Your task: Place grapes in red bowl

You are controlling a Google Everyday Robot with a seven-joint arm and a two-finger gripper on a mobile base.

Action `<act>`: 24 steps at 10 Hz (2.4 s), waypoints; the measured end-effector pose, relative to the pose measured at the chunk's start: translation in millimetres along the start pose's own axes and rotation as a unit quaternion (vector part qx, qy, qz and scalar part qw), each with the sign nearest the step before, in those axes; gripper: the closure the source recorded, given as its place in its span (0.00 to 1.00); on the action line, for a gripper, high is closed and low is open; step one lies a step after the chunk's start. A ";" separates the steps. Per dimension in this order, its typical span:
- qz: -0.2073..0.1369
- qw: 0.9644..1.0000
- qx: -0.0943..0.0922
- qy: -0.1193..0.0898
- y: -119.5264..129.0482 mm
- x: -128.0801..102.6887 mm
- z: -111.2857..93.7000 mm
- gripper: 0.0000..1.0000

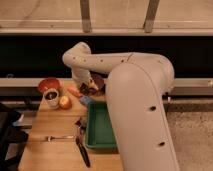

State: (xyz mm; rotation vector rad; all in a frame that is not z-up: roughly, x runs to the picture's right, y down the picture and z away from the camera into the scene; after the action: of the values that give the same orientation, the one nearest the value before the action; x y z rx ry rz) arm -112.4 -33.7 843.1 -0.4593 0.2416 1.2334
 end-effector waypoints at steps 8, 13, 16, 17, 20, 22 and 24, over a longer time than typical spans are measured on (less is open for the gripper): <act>0.015 0.983 -0.093 -0.160 4.1 -63.0 -22.7 1.00; -0.034 0.979 -0.127 -0.155 42.4 -90.7 -4.9 1.00; -0.087 0.970 -0.167 -0.152 104.8 -129.0 14.6 1.00; -0.103 0.966 -0.183 -0.151 120.8 -137.7 21.9 1.00; -0.137 0.953 -0.227 -0.149 158.1 -150.3 33.5 1.00; -0.156 0.943 -0.256 -0.143 185.1 -154.5 42.6 1.00; -0.163 0.937 -0.275 -0.142 190.6 -155.2 46.4 0.98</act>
State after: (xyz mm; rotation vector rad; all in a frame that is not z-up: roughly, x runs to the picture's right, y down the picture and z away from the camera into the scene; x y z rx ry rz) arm -345.5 -95.3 909.8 -0.7585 -0.4281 1.0116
